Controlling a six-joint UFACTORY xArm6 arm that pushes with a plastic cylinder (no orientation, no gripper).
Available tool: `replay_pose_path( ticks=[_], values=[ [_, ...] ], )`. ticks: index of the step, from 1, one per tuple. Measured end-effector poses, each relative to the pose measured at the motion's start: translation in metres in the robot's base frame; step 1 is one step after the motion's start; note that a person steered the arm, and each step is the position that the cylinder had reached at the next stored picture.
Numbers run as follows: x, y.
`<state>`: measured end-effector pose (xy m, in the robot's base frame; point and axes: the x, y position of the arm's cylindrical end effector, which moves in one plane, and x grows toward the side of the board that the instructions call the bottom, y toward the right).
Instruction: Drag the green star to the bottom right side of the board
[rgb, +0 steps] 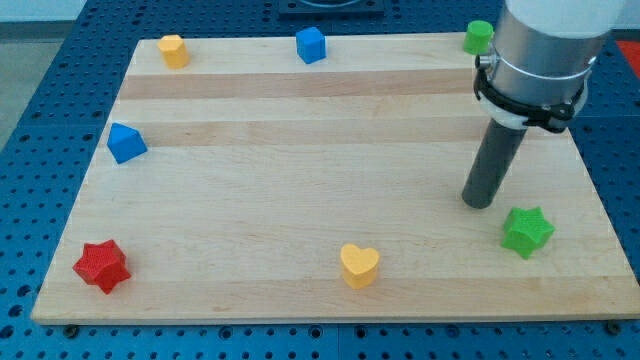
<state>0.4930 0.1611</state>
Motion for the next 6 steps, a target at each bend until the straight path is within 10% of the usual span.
replay_pose_path(
  ticks=[6],
  values=[
    [0.063,0.023]
  ],
)
